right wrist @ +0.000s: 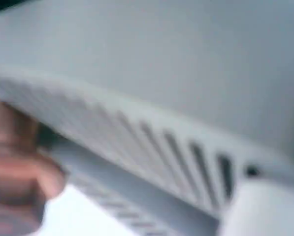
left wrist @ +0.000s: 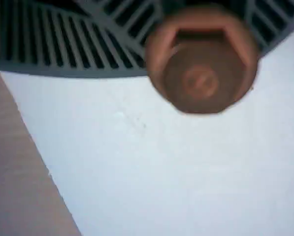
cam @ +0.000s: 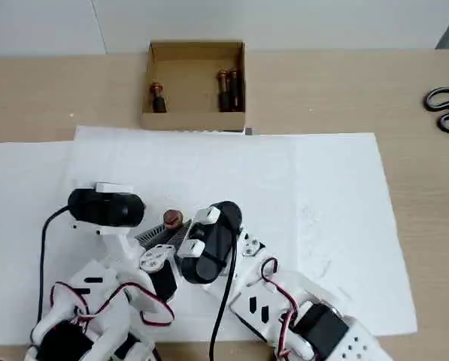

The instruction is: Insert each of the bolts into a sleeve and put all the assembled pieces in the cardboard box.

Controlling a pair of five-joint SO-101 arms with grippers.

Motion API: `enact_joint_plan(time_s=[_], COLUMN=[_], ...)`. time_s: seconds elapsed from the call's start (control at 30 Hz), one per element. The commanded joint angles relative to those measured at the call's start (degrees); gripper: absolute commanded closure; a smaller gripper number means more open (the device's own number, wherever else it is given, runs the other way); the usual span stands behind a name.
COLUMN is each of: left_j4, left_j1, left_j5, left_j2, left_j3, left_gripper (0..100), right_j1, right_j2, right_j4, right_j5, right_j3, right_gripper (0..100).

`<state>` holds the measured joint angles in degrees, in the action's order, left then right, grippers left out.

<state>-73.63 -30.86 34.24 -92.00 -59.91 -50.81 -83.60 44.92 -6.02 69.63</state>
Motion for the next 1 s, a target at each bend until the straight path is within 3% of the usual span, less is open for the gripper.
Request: enact_joint_plan(time_s=[0.0,0.13,0.63,0.8,0.97], left_j4=[-3.1,-4.7,-4.8,-4.8,-4.7], left_j1=[0.9,1.8,2.1,9.5,16.4], left_j5=[-1.3,-2.0,-4.0,-9.5,-14.9], left_j2=[-0.1,0.0,0.2,0.3,0.2], left_j3=[0.0,0.3,8.3,10.5,9.8], left_gripper=[86,75,75,75,89], right_j1=[3.0,3.0,7.3,9.2,9.2], right_j2=[-0.7,-0.7,-0.5,-0.7,-0.7], right_j4=[-2.2,-2.1,-2.1,-2.1,-2.3], right_j5=[-0.6,-0.6,-0.5,-0.3,-0.3], right_j3=[-2.6,-2.6,-0.8,0.4,0.6], right_gripper=[99.5,99.5,99.5,99.5,99.5])
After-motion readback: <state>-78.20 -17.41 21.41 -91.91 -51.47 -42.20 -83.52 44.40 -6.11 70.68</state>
